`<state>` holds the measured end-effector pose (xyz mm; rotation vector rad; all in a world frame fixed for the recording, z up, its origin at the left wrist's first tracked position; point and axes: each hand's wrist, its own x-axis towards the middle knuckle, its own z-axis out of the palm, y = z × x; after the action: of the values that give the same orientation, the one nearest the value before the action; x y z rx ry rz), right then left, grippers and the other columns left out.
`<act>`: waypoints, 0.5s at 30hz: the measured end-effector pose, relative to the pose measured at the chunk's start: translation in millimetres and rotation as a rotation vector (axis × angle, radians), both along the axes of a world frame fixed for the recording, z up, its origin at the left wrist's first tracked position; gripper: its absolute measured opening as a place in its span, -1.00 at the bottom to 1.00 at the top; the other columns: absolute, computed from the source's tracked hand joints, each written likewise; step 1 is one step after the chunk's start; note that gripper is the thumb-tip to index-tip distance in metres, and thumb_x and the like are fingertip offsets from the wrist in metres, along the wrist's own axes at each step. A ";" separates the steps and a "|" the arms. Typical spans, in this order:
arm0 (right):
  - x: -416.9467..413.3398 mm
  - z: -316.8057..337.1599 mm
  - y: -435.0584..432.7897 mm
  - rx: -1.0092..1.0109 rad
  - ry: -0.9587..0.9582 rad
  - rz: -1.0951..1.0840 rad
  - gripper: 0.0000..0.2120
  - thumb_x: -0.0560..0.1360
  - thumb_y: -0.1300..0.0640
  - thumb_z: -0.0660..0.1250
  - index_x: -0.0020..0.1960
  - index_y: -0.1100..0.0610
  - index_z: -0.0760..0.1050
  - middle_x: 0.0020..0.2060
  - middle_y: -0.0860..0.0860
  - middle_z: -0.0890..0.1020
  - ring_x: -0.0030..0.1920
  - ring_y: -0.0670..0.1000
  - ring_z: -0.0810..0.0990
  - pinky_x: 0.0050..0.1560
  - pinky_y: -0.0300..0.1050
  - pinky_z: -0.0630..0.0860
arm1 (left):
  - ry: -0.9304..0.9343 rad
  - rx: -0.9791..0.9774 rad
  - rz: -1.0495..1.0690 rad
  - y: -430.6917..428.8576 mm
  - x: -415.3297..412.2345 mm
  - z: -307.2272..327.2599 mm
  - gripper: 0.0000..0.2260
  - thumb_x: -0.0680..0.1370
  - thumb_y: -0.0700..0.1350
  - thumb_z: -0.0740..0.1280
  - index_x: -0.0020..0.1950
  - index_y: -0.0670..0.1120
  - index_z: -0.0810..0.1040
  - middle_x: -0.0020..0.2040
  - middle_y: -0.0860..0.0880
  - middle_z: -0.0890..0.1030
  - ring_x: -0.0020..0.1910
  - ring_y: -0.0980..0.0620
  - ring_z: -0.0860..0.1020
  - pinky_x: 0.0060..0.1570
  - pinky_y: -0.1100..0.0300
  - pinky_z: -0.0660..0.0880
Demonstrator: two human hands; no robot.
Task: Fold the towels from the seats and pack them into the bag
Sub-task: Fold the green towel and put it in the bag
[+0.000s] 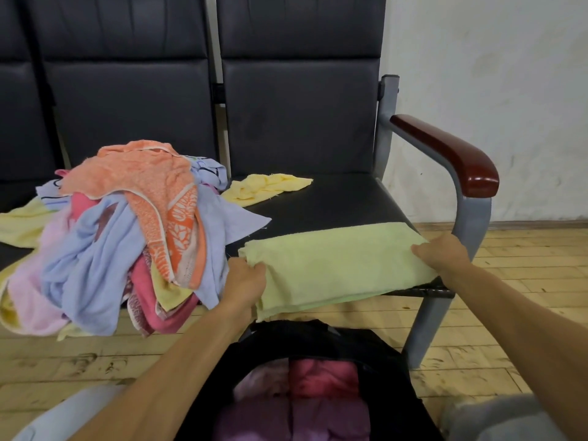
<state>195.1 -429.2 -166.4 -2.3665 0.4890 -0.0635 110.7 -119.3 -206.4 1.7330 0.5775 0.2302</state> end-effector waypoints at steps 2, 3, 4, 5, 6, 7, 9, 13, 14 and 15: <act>0.3 -1.2 -0.5 0.044 0.012 -0.012 -0.62 0.58 0.11 0.30 0.30 0.32 0.42 -0.04 0.14 0.49 -0.05 0.12 0.46 -0.08 -0.05 0.42 | 0.017 -0.137 0.109 -3.4 -5.3 -6.7 -0.77 0.43 -0.15 0.32 0.00 -0.27 0.53 -0.01 -0.25 0.61 0.01 -0.24 0.60 -0.12 -0.03 0.56; 0.1 -1.4 -0.2 0.051 0.006 -0.010 -0.61 0.58 0.09 0.30 0.30 0.32 0.42 -0.03 0.14 0.49 -0.04 0.11 0.46 -0.07 -0.05 0.43 | 0.040 -0.113 0.142 -4.7 -8.9 -9.5 -0.70 0.41 -0.12 0.36 0.07 -0.25 0.51 0.07 -0.24 0.57 0.09 -0.25 0.57 -0.10 -0.02 0.55; -0.1 -0.7 -0.1 0.048 0.002 -0.007 -0.60 0.59 0.09 0.30 0.31 0.33 0.42 -0.03 0.14 0.49 -0.04 0.11 0.45 -0.07 -0.05 0.42 | 0.091 -0.055 0.166 -7.0 -12.6 -12.3 -0.58 0.43 -0.09 0.40 0.21 -0.25 0.44 0.20 -0.20 0.48 0.17 -0.22 0.51 -0.08 0.04 0.50; -0.9 -0.4 0.2 0.039 -0.004 -0.004 -0.60 0.59 0.09 0.29 0.31 0.33 0.42 -0.03 0.14 0.49 -0.04 0.11 0.45 -0.07 -0.05 0.42 | 0.131 -0.008 0.197 -9.5 -16.7 -14.1 -0.48 0.46 -0.08 0.42 0.32 -0.25 0.33 0.28 -0.17 0.39 0.23 -0.18 0.45 -0.04 0.09 0.45; -1.4 0.0 0.7 0.031 -0.007 -0.001 -0.62 0.60 0.10 0.28 0.31 0.34 0.43 -0.04 0.15 0.49 -0.05 0.12 0.45 -0.07 -0.05 0.42 | 0.144 -0.011 0.222 -11.1 -20.5 -15.5 -0.42 0.48 -0.08 0.43 0.37 -0.25 0.26 0.31 -0.16 0.34 0.25 -0.16 0.42 0.02 0.10 0.43; -2.1 0.3 1.6 0.025 -0.005 -0.002 -0.63 0.60 0.12 0.27 0.30 0.34 0.43 -0.04 0.15 0.49 -0.05 0.12 0.45 -0.07 -0.05 0.42 | 0.130 -0.058 0.229 -10.7 -19.9 -18.6 -0.42 0.48 -0.08 0.45 0.35 -0.26 0.26 0.30 -0.15 0.36 0.23 -0.15 0.43 0.08 0.08 0.46; -3.9 1.4 5.0 0.015 0.008 0.005 -0.66 0.60 0.15 0.24 0.30 0.33 0.43 -0.04 0.16 0.49 -0.05 0.12 0.46 -0.07 -0.05 0.43 | 0.095 -0.253 0.227 -9.7 -18.4 -19.1 -0.49 0.43 -0.08 0.49 0.23 -0.28 0.37 0.20 -0.15 0.50 0.14 -0.15 0.53 0.12 -0.05 0.54; -6.0 1.8 12.4 0.041 0.002 0.011 -0.65 0.58 0.15 0.26 0.29 0.33 0.42 -0.04 0.15 0.49 -0.05 0.11 0.46 -0.08 -0.05 0.43 | 0.089 -0.448 0.186 -9.6 -16.9 -20.7 -0.51 0.41 -0.11 0.53 0.24 -0.27 0.47 0.13 -0.18 0.59 0.09 -0.20 0.59 0.10 -0.15 0.56; -6.4 2.1 13.9 0.048 -0.002 0.014 -0.64 0.58 0.13 0.26 0.29 0.33 0.42 -0.05 0.14 0.49 -0.06 0.11 0.46 -0.08 -0.06 0.43 | 0.098 -0.437 0.178 -9.2 -16.7 -21.6 -0.54 0.43 -0.12 0.51 0.23 -0.28 0.47 0.13 -0.18 0.59 0.10 -0.21 0.58 0.12 -0.15 0.56; -6.6 2.1 14.6 0.059 -0.012 0.014 -0.62 0.59 0.10 0.26 0.30 0.33 0.41 -0.05 0.14 0.49 -0.06 0.11 0.45 -0.07 -0.06 0.42 | 0.097 -0.416 0.165 -8.9 -16.3 -21.3 -0.57 0.44 -0.12 0.50 0.19 -0.28 0.46 0.13 -0.18 0.58 0.11 -0.20 0.57 0.13 -0.14 0.55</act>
<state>188.6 -414.6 -164.2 -2.3102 0.4629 -0.0558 94.5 -128.2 -227.7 1.3009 0.7815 0.1297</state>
